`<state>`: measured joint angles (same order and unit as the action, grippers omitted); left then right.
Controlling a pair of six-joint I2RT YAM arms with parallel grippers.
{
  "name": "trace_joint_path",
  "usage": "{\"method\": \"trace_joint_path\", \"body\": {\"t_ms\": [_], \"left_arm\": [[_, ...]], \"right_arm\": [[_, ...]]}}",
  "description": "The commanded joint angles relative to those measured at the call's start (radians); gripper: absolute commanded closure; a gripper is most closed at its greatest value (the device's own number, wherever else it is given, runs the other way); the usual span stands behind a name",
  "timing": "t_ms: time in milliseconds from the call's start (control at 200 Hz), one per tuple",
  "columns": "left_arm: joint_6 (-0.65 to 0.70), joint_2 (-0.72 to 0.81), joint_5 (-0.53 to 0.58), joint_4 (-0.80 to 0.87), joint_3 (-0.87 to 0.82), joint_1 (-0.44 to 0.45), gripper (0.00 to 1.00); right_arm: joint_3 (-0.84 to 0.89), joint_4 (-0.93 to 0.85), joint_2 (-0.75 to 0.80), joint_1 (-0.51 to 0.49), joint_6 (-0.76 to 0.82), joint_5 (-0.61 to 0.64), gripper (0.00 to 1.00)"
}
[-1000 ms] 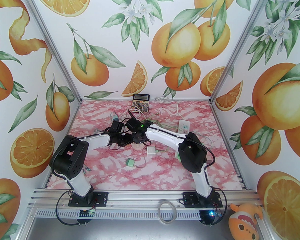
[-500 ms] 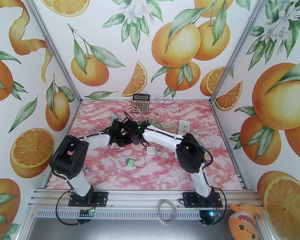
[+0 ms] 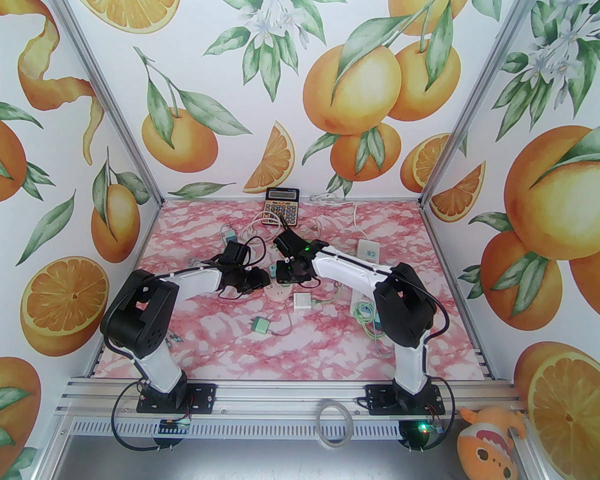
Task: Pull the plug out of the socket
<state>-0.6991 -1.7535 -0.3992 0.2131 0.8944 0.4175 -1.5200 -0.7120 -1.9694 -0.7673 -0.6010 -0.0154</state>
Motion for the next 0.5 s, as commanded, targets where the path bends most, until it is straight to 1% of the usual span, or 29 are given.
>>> {"method": "trace_joint_path", "body": {"t_ms": [0, 85, 150, 230, 365, 495], "left_arm": [[0.023, -0.120, 0.123, 0.235, -0.075, 0.024, 0.71], [0.023, -0.123, 0.122, 0.234, -0.077, 0.024, 0.71], [0.024, -0.125, 0.121, 0.234, -0.077, 0.024, 0.71], [0.024, -0.127, 0.119, 0.233, -0.076, 0.024, 0.71], [0.025, -0.126, 0.119, 0.235, -0.073, 0.024, 0.71], [0.028, -0.129, 0.120, 0.236, -0.073, 0.024, 0.71]], "right_arm": [[-0.100, -0.025, -0.028, -0.076, 0.035, 0.002, 0.69], [-0.135, -0.068, -0.061, -0.116, 0.061, 0.047, 0.69], [-0.195, -0.100, -0.090, -0.150, 0.079, 0.079, 0.69], [-0.232, -0.130, -0.122, -0.176, 0.091, 0.099, 0.69], [-0.241, -0.134, -0.136, -0.190, 0.087, 0.104, 0.69], [-0.240, -0.139, -0.120, -0.185, 0.090, 0.136, 0.69]]}}
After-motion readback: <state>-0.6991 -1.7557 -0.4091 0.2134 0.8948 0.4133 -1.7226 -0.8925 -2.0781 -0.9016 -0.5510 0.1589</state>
